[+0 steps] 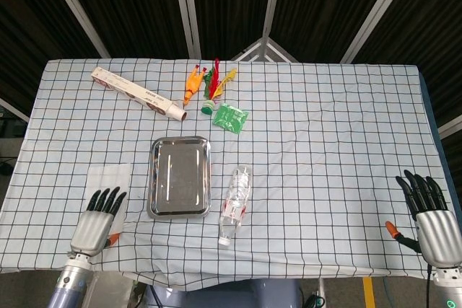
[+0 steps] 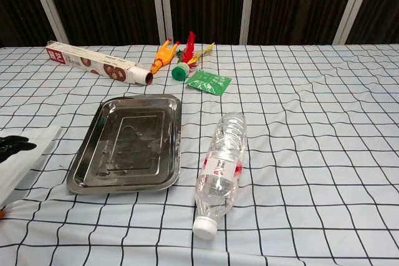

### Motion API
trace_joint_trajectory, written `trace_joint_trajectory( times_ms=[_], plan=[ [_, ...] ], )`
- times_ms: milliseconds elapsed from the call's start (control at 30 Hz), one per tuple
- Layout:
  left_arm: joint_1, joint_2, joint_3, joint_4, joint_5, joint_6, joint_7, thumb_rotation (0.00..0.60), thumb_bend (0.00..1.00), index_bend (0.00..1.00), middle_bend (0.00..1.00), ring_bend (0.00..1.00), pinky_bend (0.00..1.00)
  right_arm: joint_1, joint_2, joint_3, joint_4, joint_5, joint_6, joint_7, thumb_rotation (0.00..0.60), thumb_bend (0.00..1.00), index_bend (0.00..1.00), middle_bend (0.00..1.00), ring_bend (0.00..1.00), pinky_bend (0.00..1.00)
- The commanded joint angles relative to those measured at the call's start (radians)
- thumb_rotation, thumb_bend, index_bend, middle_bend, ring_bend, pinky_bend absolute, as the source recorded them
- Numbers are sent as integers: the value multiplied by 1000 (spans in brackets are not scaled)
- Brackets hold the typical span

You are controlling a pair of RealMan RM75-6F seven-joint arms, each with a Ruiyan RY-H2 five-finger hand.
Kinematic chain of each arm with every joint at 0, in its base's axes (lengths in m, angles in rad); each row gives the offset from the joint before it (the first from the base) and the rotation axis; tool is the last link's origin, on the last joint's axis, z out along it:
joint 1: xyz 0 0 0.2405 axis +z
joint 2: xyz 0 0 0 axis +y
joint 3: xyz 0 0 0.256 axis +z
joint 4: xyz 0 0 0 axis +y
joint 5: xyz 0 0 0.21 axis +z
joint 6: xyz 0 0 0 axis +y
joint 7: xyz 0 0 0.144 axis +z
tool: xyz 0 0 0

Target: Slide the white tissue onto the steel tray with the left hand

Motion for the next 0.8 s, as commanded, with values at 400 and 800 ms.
trace_joint_trajectory(
  times_ms=[400,800],
  plan=[
    [-6,18,6,-26,8,4,2,600,416,0,0,0,0,0,1,1,0,3,-2,2,600,290,0,0,0,0],
    [-10,18,0,-30,-3,2,2,600,506,0,0,0,0,0,1,1,-2,3,-3,3,600,290,0,0,0,0]
  ],
)
